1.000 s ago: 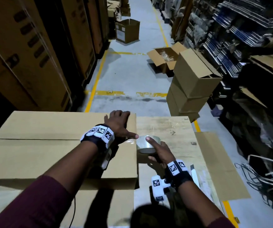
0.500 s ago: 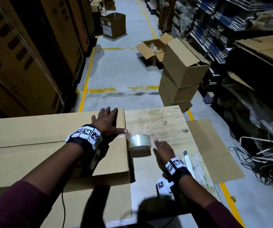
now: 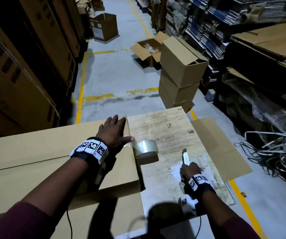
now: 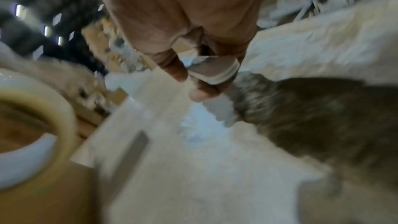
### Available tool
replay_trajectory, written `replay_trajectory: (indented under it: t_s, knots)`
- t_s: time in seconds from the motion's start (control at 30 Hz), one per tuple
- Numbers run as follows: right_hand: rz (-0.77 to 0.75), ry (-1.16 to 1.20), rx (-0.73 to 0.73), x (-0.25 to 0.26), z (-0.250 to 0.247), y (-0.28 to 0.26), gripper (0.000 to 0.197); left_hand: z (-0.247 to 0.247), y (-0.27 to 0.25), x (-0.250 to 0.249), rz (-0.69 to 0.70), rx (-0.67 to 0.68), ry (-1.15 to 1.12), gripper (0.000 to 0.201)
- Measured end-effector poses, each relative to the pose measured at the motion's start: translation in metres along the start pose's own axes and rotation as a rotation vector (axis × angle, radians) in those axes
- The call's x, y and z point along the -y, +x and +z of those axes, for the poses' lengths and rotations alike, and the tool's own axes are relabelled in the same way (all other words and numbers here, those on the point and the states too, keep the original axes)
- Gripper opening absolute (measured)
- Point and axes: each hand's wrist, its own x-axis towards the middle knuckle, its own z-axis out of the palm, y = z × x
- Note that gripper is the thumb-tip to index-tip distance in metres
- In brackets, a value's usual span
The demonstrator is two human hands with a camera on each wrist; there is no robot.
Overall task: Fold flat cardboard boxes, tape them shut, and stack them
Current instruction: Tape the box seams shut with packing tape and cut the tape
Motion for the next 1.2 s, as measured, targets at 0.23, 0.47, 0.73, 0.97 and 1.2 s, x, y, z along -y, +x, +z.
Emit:
replay_trajectory:
  t_s: [0.23, 0.47, 0.73, 0.97, 1.2]
  knots:
    - [-0.199, 0.616, 0.158, 0.087, 0.042, -0.079, 0.051, -0.024, 0.010, -0.007, 0.047, 0.132, 0.025, 0.099]
    - [0.025, 0.791, 0.124, 0.128, 0.062, -0.092, 0.047, -0.042, 0.036, -0.002, 0.134, 0.178, 0.047, 0.081]
    - [0.033, 1.112, 0.041, 0.131, 0.018, -0.108, 0.028, -0.044, 0.052, -0.013, 0.473, 0.258, 0.124, 0.057]
    - [-0.045, 1.261, -0.088, 0.142, 0.008, -0.122, 0.042, -0.044, 0.069, -0.053, 0.594, 0.551, -0.286, 0.031]
    - [-0.128, 1.145, -0.080, 0.135, 0.010, -0.126, 0.063, -0.030, 0.086, -0.052, 0.492, 0.803, -0.397, 0.032]
